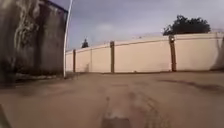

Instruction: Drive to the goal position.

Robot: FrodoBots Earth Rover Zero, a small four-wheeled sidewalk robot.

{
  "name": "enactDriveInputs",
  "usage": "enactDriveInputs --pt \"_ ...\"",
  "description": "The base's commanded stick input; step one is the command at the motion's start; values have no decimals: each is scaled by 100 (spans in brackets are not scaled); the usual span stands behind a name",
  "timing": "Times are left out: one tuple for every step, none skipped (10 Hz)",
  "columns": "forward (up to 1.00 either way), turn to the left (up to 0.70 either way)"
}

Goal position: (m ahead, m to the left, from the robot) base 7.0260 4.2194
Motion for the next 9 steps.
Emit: enactDriveInputs --pt "70 11" --pt "70 35" --pt "70 35" --pt "70 35" --pt "70 35" --pt "70 5" --pt "70 0" --pt "70 0" --pt "70 0"
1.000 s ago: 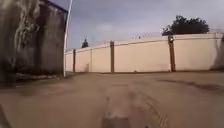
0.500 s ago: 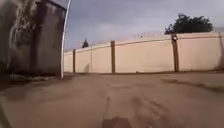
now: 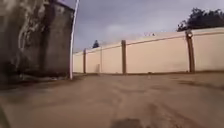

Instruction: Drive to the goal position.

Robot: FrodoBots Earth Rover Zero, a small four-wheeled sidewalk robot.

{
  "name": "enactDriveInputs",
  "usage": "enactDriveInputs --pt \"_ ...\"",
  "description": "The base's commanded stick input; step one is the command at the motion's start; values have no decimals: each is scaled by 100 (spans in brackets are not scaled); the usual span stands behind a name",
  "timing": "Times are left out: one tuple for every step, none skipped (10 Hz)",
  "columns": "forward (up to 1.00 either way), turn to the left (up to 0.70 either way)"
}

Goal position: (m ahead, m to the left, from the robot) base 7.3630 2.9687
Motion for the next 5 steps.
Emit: enactDriveInputs --pt "70 0" --pt "70 0" --pt "70 0" --pt "70 0" --pt "70 0"
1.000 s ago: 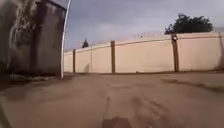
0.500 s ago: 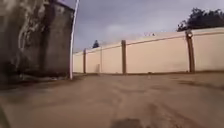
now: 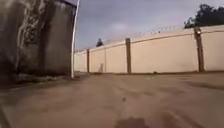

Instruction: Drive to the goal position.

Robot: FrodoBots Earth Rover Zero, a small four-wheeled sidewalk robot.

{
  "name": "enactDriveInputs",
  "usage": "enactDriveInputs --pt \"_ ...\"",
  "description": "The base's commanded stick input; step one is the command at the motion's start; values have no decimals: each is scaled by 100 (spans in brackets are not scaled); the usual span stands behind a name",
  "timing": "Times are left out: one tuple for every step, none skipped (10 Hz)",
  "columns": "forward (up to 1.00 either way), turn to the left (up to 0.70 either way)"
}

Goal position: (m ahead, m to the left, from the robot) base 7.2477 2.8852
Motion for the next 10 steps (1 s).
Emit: enactDriveInputs --pt "70 0" --pt "70 0" --pt "70 0" --pt "70 22" --pt "70 0" --pt "70 0" --pt "70 0" --pt "70 0" --pt "70 0" --pt "70 0"
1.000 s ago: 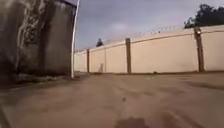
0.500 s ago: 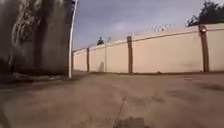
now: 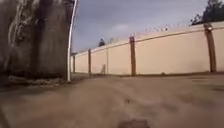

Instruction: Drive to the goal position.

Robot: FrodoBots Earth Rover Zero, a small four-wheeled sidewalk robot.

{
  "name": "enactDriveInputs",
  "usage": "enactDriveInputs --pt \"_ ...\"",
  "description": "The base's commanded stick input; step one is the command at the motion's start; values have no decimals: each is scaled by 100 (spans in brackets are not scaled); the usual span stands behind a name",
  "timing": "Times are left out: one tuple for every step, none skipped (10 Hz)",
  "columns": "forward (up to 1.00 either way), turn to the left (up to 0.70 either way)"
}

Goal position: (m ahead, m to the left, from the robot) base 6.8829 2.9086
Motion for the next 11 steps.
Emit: enactDriveInputs --pt "70 0" --pt "70 0" --pt "70 0" --pt "70 0" --pt "70 0" --pt "70 0" --pt "70 0" --pt "70 0" --pt "70 0" --pt "70 0" --pt "70 0"
